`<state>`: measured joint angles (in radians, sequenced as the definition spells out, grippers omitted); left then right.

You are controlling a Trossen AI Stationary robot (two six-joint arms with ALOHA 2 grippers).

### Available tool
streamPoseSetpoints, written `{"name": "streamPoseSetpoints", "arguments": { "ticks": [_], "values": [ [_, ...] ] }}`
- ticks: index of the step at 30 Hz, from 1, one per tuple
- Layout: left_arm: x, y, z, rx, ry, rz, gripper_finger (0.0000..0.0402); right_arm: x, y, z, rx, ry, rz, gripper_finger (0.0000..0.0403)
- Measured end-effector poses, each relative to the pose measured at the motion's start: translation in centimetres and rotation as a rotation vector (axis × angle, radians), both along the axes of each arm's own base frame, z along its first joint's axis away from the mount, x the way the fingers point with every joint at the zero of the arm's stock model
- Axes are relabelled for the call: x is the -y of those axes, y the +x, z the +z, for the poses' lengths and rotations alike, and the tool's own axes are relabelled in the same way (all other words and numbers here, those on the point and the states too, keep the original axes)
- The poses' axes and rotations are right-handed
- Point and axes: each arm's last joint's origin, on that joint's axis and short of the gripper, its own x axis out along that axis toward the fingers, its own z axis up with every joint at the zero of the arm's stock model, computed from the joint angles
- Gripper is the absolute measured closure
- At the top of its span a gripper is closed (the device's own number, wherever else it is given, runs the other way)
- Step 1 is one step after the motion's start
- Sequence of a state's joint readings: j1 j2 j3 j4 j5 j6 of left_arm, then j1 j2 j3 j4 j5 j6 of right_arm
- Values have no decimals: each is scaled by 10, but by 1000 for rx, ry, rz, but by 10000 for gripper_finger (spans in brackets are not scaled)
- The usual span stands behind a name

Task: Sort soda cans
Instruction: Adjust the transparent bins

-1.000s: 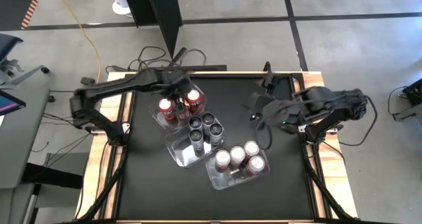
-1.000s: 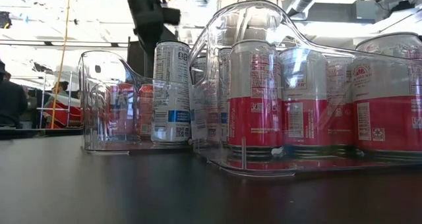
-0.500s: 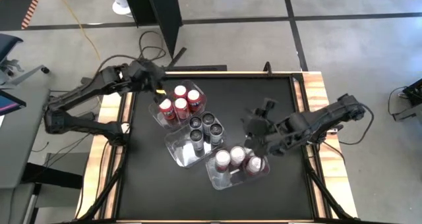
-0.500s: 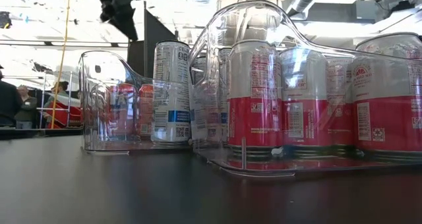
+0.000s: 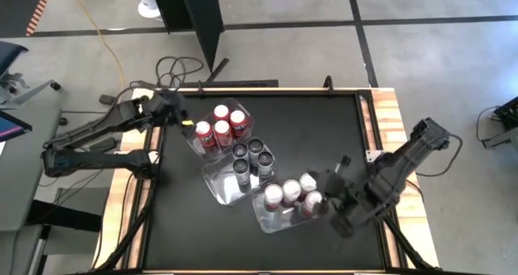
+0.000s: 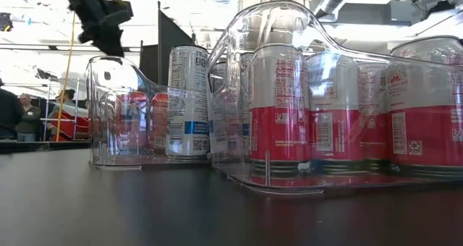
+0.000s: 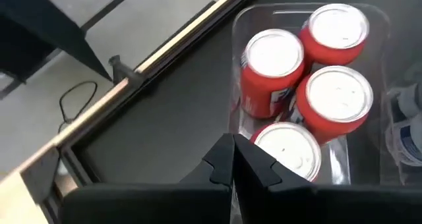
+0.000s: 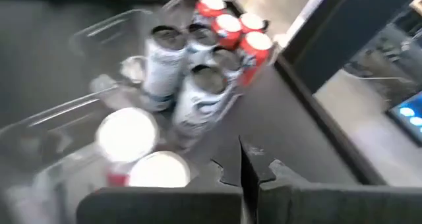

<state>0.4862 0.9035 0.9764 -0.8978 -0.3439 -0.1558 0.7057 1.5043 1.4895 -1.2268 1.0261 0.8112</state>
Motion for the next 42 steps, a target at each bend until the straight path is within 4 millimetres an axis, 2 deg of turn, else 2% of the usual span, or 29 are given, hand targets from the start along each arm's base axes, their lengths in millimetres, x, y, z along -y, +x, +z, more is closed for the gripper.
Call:
{"name": "streamPoseSetpoints", "arguments": {
  "ticks": [10, 13, 17, 25, 33, 42],
  "values": [
    [32, -41, -7, 219, -16, 34, 401, -48, -26, -38, 61, 176, 139, 399],
    [40, -51, -13, 277, -55, 48, 401, -55, -30, -48, 74, 211, 152, 399],
    [47, -58, -32, 260, -139, 81, 401, -58, -34, -57, 93, 255, 140, 399],
    [53, -53, -74, 172, -250, 91, 401, -57, -37, -74, 73, 341, 97, 399],
    [58, -49, -75, 214, -257, 76, 401, -58, -41, -79, -64, 475, 74, 399],
    [59, -36, -85, 171, -316, 139, 401, -46, -34, -81, -123, 406, 65, 399]
  ]
}}
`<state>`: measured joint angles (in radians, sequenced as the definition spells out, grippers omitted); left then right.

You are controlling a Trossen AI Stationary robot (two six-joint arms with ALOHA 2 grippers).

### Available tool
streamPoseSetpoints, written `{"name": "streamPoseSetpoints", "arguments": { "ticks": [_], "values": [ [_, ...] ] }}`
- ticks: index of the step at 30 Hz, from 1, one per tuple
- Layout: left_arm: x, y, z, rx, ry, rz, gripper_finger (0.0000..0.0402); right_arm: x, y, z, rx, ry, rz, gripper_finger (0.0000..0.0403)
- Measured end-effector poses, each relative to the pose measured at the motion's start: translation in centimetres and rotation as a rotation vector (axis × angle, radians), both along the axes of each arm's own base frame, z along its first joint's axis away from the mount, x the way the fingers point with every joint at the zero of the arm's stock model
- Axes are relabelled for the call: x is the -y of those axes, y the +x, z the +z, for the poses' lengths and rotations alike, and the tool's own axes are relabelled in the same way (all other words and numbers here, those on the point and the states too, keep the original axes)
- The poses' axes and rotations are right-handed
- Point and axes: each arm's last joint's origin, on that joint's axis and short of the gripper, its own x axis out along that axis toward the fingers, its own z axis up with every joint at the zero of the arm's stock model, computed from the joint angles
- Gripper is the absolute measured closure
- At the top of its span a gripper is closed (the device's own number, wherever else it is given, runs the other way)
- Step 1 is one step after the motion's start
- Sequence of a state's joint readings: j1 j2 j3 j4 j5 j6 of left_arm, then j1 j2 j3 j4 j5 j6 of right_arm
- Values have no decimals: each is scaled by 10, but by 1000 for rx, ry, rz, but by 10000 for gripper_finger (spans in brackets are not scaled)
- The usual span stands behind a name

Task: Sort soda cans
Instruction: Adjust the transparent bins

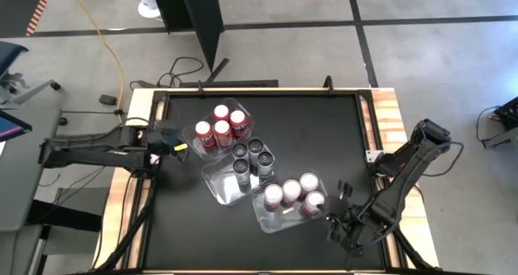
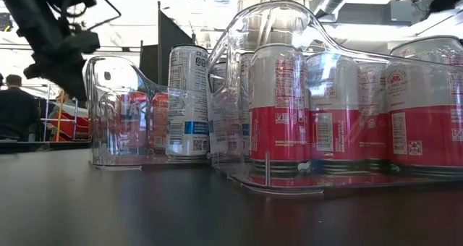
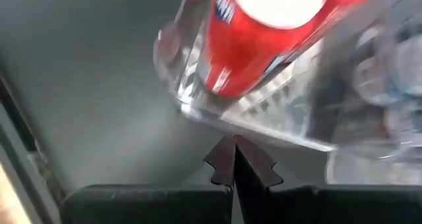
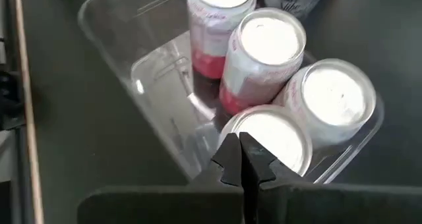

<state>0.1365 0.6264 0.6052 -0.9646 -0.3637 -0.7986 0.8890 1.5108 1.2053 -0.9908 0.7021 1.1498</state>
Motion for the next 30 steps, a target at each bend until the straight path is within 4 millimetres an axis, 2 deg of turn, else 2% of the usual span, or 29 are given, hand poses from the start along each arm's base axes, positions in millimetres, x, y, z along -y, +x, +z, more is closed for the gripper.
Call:
{"name": "streamPoseSetpoints", "arguments": {
  "ticks": [4, 13, 19, 25, 30],
  "values": [
    [-1, 8, -13, -71, -26, 24, 401, 9, 9, 0, -17, -43, 5, 399],
    [-4, 34, -22, -87, -10, 15, 401, 24, 23, 0, -49, -116, 22, 399],
    [-9, 41, -29, -147, 17, 46, 401, 27, 27, 0, -71, -95, 14, 399],
    [-6, 40, -28, -141, 25, 35, 401, 21, 17, -2, -91, -13, -38, 399],
    [-3, 34, -22, -98, 49, 18, 401, 23, -3, -3, -69, -4, -236, 399]
  ]
}}
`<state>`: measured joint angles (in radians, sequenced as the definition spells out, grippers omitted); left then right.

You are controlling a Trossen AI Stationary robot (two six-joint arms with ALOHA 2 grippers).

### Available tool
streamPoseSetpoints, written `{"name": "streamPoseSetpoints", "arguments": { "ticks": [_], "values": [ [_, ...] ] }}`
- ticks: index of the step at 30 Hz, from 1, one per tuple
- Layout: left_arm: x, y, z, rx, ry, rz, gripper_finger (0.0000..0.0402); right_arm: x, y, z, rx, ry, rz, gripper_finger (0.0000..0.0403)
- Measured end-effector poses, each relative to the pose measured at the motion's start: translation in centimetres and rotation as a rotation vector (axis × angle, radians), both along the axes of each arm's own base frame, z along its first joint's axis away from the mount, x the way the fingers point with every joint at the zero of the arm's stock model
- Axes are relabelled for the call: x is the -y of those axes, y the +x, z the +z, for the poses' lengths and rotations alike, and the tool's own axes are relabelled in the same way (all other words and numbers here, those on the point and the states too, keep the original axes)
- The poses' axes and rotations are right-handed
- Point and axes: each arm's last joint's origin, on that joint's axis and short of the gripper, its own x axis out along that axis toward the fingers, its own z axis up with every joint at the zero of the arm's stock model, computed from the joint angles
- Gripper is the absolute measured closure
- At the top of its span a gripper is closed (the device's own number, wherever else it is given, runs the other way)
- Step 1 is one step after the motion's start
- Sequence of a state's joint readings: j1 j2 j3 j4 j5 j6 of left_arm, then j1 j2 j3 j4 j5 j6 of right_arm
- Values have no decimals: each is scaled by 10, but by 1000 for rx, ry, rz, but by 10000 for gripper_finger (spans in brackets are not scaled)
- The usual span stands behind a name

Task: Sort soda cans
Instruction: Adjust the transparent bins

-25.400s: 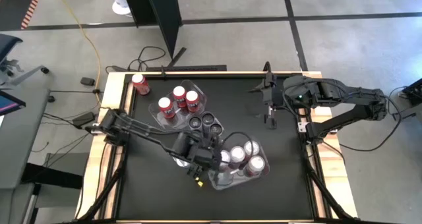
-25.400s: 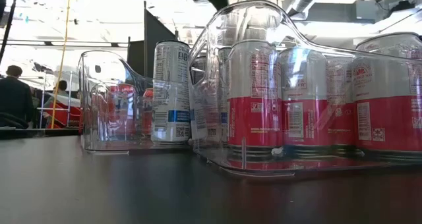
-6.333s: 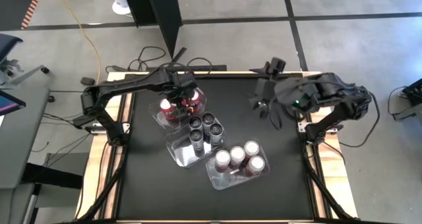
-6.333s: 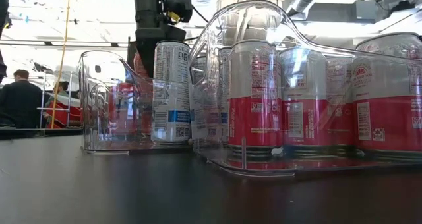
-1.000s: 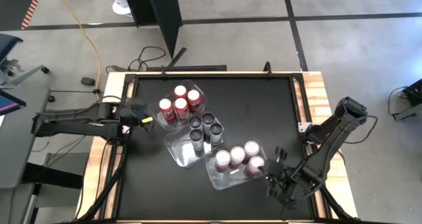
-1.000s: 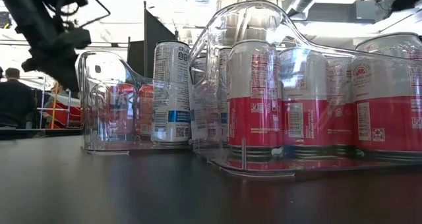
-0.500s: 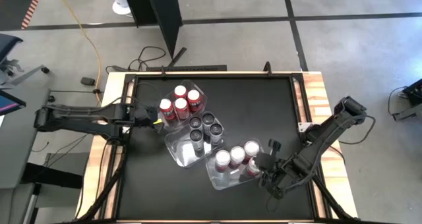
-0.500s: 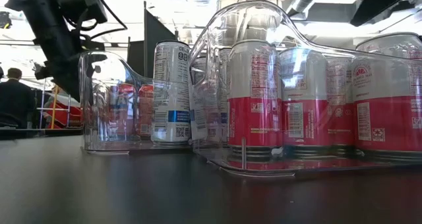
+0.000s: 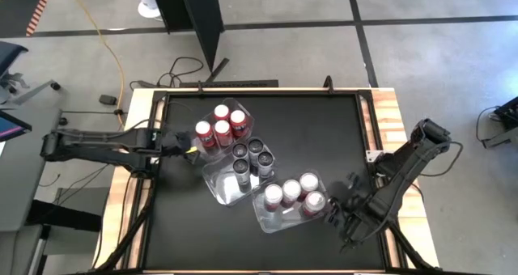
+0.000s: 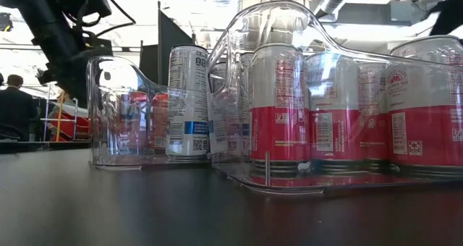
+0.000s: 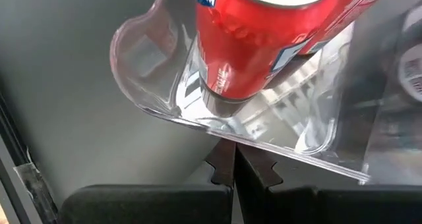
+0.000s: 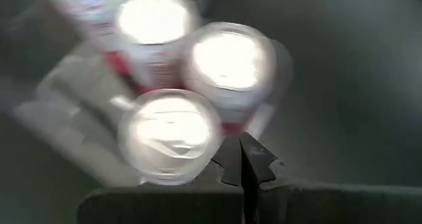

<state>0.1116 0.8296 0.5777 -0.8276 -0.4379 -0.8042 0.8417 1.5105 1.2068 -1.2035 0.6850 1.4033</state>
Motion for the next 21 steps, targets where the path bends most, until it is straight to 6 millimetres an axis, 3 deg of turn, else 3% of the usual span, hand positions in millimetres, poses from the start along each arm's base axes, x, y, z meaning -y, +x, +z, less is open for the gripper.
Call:
{"name": "streamPoseSetpoints", "arguments": {
  "ticks": [8, 14, 21],
  "values": [
    [5, -11, 13, 107, 34, -43, 401, 5, -25, -2, -20, 47, -273, 399],
    [7, -23, 25, 212, 69, -66, 401, 8, -21, -33, -124, 161, -324, 399],
    [8, -34, 31, 277, 70, -78, 401, 8, -15, -60, -120, 273, -302, 399]
  ]
}}
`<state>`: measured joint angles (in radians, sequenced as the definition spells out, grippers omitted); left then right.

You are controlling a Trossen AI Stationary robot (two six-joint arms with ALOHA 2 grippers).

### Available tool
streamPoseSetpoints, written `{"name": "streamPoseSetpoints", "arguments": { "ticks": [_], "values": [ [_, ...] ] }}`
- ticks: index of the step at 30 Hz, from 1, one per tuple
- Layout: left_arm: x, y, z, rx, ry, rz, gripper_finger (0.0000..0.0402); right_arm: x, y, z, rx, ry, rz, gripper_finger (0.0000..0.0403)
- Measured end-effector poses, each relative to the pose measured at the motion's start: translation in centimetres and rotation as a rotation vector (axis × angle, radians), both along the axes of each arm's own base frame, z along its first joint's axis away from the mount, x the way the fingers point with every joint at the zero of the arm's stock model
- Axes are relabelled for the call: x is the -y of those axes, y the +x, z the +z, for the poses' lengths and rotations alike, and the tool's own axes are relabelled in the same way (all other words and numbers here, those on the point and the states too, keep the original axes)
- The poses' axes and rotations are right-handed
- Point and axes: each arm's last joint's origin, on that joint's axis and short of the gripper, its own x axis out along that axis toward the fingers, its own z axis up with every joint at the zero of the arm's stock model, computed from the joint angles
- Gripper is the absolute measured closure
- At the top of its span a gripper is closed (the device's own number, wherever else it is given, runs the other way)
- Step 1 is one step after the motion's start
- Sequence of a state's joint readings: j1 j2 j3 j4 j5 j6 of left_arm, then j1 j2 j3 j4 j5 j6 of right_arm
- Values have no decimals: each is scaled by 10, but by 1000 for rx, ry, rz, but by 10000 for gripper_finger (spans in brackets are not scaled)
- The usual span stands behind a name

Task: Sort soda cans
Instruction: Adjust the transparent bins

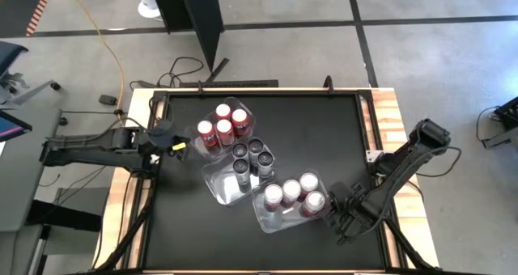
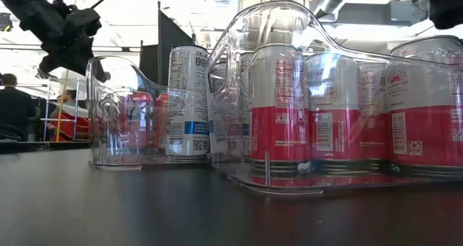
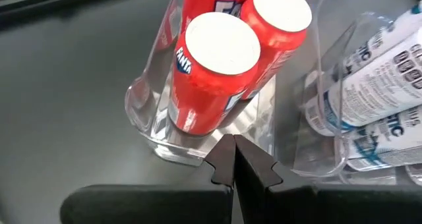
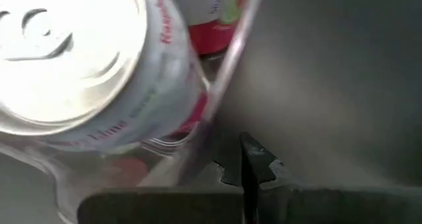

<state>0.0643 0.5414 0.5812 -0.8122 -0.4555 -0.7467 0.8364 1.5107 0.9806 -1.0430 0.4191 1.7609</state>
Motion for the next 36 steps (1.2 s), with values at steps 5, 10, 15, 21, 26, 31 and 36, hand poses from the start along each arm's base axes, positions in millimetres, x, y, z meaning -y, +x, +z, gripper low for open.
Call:
{"name": "streamPoseSetpoints", "arguments": {
  "ticks": [5, 10, 15, 21, 26, 31, 36],
  "values": [
    [0, -2, 3, 25, 16, -16, 401, 3, 8, -13, 50, 28, 36, 399],
    [0, -2, 3, 28, 16, -21, 401, 9, 18, -18, 89, 39, 53, 399],
    [1, -2, 3, 29, -4, -44, 401, 14, 28, -18, 116, 25, 99, 399],
    [2, -2, 2, 26, -11, -63, 401, 22, 43, -16, 154, 8, 139, 399],
    [2, -2, 2, 23, -6, -67, 401, 26, 56, -14, 208, 6, 194, 399],
    [2, -2, 2, 21, -4, -69, 401, 30, 64, -11, 238, 1, 247, 399],
    [2, -1, 2, 18, -6, -83, 401, 32, 73, -9, 268, 8, 311, 399]
  ]
}}
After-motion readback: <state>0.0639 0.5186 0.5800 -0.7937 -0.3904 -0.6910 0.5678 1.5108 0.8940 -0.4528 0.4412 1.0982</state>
